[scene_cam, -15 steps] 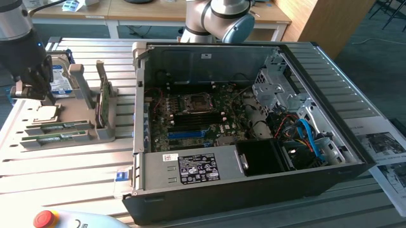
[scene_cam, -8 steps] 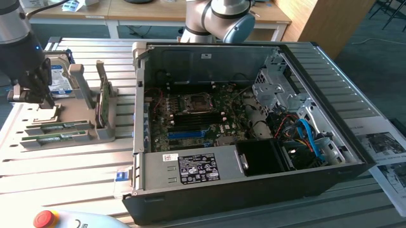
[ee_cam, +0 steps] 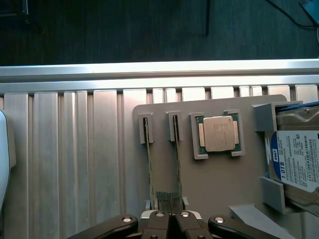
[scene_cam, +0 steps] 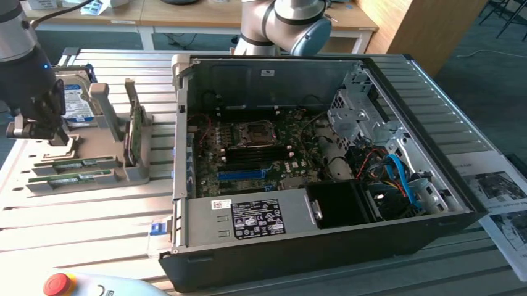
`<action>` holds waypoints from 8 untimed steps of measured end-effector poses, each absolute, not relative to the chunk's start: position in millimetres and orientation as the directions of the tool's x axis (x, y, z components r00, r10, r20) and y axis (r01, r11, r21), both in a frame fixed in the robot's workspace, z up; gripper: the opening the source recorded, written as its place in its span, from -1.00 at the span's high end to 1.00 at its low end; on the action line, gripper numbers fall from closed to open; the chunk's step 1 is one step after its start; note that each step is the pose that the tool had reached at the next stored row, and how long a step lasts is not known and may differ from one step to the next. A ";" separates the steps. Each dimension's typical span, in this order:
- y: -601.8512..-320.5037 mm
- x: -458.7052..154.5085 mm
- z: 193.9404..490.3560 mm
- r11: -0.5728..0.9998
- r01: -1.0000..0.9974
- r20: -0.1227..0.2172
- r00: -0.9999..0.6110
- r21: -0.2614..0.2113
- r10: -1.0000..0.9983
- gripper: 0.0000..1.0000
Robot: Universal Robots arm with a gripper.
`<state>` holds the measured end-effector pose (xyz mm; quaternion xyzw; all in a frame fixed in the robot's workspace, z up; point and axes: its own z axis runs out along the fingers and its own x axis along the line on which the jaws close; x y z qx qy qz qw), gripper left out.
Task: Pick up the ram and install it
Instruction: 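Pick up the ram and move it above insertion slot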
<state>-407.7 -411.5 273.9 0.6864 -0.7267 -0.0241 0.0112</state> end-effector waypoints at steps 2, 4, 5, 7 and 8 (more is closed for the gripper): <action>-414.0 -407.7 273.8 0.057 -0.997 -0.017 -0.057 0.050 -0.998 0.79; -415.5 -407.7 273.7 0.056 -0.997 -0.017 -0.057 0.051 -0.998 0.79; -415.5 -407.7 273.7 0.056 -0.997 -0.017 -0.057 0.050 -0.998 0.79; -415.6 -407.7 273.7 0.056 -0.997 -0.017 -0.057 0.050 -0.998 0.79; -415.6 -407.7 273.7 0.056 -0.997 -0.017 -0.057 0.050 -0.998 0.79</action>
